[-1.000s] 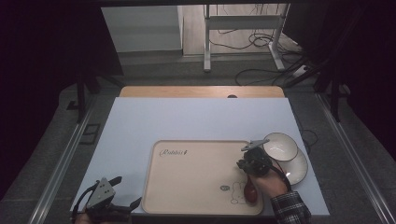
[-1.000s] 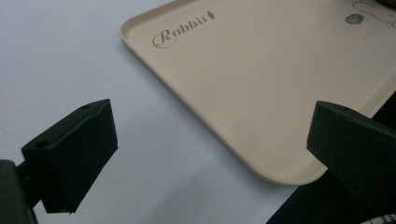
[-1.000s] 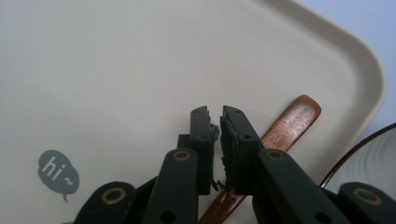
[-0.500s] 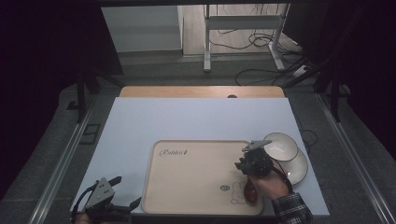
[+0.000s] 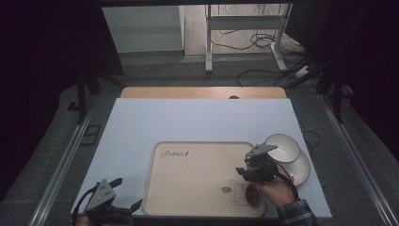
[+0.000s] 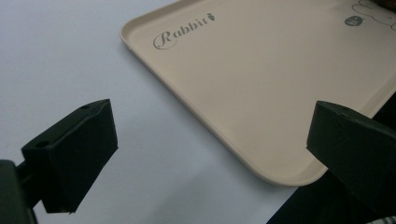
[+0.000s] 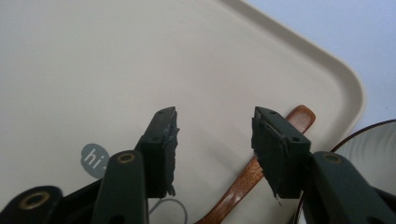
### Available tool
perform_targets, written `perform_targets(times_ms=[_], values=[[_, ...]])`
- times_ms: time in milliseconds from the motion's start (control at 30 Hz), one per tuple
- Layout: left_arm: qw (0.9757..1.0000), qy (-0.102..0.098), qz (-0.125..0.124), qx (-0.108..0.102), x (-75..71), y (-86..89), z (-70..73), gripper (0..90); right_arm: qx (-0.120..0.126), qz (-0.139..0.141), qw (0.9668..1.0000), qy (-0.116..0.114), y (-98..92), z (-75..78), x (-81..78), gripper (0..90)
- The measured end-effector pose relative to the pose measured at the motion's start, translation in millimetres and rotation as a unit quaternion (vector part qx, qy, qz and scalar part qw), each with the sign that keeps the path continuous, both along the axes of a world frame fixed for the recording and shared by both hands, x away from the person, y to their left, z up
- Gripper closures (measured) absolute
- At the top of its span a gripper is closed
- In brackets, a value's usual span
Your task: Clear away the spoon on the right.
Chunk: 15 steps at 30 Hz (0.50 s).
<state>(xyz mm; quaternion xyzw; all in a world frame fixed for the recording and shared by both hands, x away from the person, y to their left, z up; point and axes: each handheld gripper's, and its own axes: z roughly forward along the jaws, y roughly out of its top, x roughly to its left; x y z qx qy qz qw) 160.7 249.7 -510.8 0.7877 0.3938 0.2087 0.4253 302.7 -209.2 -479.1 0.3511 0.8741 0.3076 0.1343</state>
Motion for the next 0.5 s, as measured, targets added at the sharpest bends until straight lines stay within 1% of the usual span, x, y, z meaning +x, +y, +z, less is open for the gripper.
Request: perform_targets(times_ms=[333, 500], values=[[1.0, -0.001, 0.0, 0.0, 0.1, -0.1, 0.0, 1.5, 0.007, -0.007, 0.9999, -0.007, -5.5, 0.1, -7.8, 37.7], [1.0, -0.001, 0.001, -0.002, -0.3, 0.3, 0.0, 1.4, 0.009, -0.007, 0.9998, -0.015, -8.6, 0.1, -12.0, 33.5]])
